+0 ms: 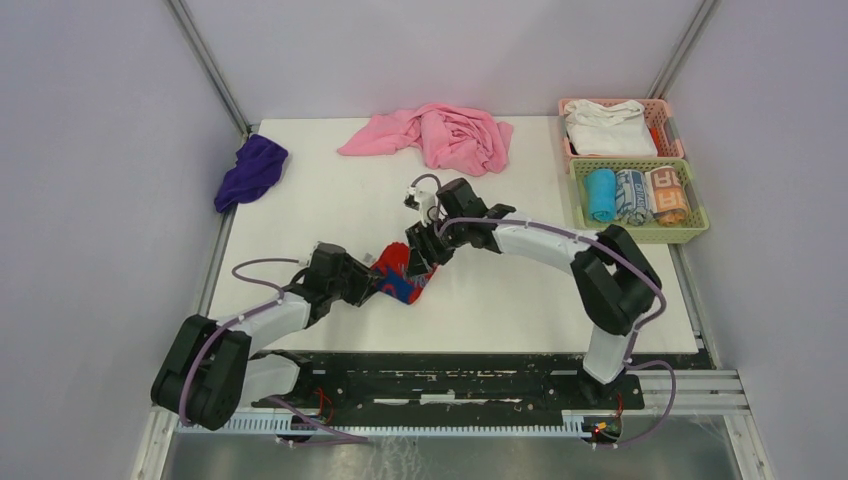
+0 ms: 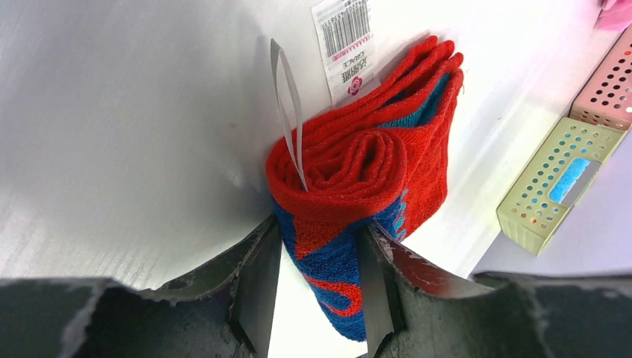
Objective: Roll the towels
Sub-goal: Roll the towel at the center of the board.
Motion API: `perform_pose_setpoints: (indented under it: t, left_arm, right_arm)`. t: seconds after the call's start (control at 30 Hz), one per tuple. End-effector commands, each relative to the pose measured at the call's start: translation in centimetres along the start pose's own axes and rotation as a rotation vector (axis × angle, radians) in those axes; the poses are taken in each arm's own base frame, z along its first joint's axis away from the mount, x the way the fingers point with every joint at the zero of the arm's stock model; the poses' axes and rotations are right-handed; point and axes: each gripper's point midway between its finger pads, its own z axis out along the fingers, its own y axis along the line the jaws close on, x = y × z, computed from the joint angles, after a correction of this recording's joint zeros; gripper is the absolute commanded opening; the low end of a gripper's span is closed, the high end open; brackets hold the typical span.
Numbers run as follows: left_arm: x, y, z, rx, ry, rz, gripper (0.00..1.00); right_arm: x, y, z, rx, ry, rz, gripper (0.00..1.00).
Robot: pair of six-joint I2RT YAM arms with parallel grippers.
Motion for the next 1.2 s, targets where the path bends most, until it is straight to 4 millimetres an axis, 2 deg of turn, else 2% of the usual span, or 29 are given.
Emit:
perform_pose_setpoints:
  t: [0.0, 0.2, 0.37, 0.63, 0.83, 0.97, 1.17]
  left_arm:
    - [-0.5, 3.9, 0.6, -0.166, -0.037, 0.024, 0.49]
    - [-0.4, 3.9, 0.7, -0.173, -0.027, 0.024, 0.49]
    - [-0.4, 3.8, 0.8, -0.171, -0.021, 0.026, 0.49]
    - [-0.1, 3.8, 0.9, -0.174, -0.007, 0.026, 0.51]
    - [0.1, 3.5, 1.1, -0.161, 0.009, 0.026, 0.55]
    - [0.5, 3.1, 1.3, -0.138, 0.031, 0.032, 0.58]
    - [-0.8, 1.9, 0.5, -0.060, 0.015, -0.003, 0.68]
  right_arm:
    - [-0.7, -0.5, -1.5, 0.277, -0.021, -0.314, 0.65]
    - [-0.4, 2.1, 0.2, 0.412, -0.014, -0.586, 0.66]
    - [0.4, 2.5, 2.1, 0.458, 0.012, -0.692, 0.65]
    - [2.9, 0.2, 5.2, 0.485, 0.131, -0.736, 0.63]
    - [4.3, -1.8, 6.5, 0.515, 0.189, -0.743, 0.61]
    - [5.4, -2.6, 7.3, 0.498, 0.234, -0.724, 0.53]
    - [6.3, -2.3, 6.8, 0.343, 0.267, -0.584, 0.31]
